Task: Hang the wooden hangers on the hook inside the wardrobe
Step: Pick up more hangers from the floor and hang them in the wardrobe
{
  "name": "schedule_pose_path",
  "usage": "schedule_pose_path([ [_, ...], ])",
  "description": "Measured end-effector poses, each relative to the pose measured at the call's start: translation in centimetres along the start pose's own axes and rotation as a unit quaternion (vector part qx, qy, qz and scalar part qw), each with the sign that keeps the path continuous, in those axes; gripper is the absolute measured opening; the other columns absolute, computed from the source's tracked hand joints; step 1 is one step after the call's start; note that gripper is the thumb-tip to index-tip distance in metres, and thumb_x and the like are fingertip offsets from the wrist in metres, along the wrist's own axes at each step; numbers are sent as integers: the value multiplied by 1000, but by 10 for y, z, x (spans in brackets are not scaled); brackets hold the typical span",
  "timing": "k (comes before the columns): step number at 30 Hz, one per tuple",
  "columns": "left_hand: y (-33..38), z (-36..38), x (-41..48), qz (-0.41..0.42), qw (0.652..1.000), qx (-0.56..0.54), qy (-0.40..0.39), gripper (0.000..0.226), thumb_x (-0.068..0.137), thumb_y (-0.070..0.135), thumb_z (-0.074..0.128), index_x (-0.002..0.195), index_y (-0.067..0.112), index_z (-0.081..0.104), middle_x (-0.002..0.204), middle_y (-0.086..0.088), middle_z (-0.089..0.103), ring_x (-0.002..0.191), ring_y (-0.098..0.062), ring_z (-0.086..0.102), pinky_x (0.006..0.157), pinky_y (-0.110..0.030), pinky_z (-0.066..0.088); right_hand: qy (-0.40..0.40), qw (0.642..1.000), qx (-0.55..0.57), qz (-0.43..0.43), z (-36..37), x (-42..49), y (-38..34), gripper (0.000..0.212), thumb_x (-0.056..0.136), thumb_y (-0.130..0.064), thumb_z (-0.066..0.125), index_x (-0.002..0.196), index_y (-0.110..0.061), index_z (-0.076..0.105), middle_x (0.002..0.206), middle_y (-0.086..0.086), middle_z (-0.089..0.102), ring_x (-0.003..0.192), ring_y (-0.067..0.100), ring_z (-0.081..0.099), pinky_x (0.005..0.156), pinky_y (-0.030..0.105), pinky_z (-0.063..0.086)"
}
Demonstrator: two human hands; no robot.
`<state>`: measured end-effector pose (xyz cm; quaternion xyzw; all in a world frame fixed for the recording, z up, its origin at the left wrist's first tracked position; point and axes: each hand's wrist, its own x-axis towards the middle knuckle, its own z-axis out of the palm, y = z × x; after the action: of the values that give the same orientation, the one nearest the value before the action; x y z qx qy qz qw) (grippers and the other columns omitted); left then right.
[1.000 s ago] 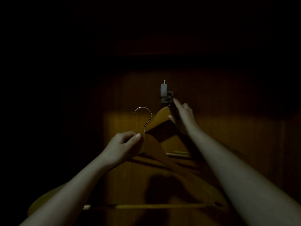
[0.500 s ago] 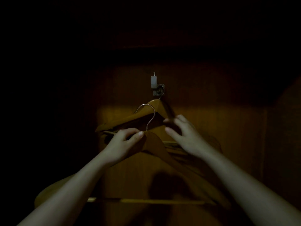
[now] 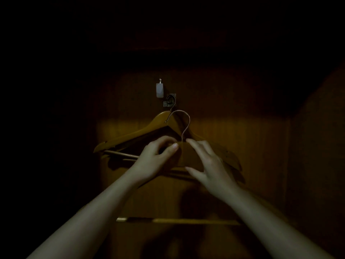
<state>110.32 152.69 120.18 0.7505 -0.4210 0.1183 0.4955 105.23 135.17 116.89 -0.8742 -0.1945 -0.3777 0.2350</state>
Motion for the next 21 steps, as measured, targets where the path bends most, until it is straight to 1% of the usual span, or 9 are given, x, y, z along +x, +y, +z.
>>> schedule_pose_path([
  [2,-1,0,0,-1,999,34,1,48,83,44,53,128,36,38,121,14,49,111,-7,54,86,-30,55,9,1000,-15,0,-5,5,5,72,86,-18,63,145,-28,23,134,-6,34,115,13,48,93,34,51],
  [4,-5,-1,-1,8,981,192,8,74,79,47,62,141,39,21,139,13,37,125,-3,35,108,-39,35,18,1000,-23,10,-10,11,10,72,86,-17,63,145,-25,23,134,-3,35,115,13,46,95,34,49],
  [6,-15,-2,0,39,932,358,32,85,81,44,62,146,36,8,150,10,24,135,-5,23,115,-35,15,31,999,-13,21,-15,19,13,71,86,-15,62,146,-21,23,131,-1,37,111,10,46,95,29,48],
  [8,-24,-4,7,84,897,428,69,82,86,39,59,148,30,6,154,3,21,141,-14,22,115,-34,12,44,999,4,30,-20,29,13,73,86,-12,62,146,-18,22,130,1,38,110,10,47,96,25,46],
  [13,-30,-24,40,102,865,477,117,64,93,34,47,147,23,17,153,-5,28,139,-22,30,112,-38,23,57,997,7,51,-24,69,12,78,87,-10,61,148,-15,13,140,4,28,122,15,40,101,20,37],
  [15,-29,-32,50,78,862,489,108,63,94,34,44,148,24,13,155,-4,24,141,-22,27,114,-41,21,52,997,-3,59,-23,83,11,80,86,-6,61,149,-15,12,144,4,20,126,18,37,102,20,35],
  [17,-29,-39,59,30,865,493,95,63,95,34,41,148,27,7,157,-1,18,143,-20,20,116,-44,19,43,997,-11,62,-22,98,10,80,86,-1,59,149,-14,12,145,4,20,125,19,39,97,17,35],
  [19,-28,-45,66,-15,873,481,76,64,95,34,40,148,29,3,158,1,15,145,-20,14,116,-48,19,38,997,-17,65,-19,112,10,78,86,2,56,148,-13,13,145,4,25,126,21,40,101,21,37],
  [21,-28,-51,71,-53,889,451,51,65,95,33,41,148,31,2,158,2,12,146,-21,9,115,-52,19,28,997,-31,71,-15,124,9,76,85,5,54,148,-14,16,146,5,27,131,24,35,110,32,35],
])
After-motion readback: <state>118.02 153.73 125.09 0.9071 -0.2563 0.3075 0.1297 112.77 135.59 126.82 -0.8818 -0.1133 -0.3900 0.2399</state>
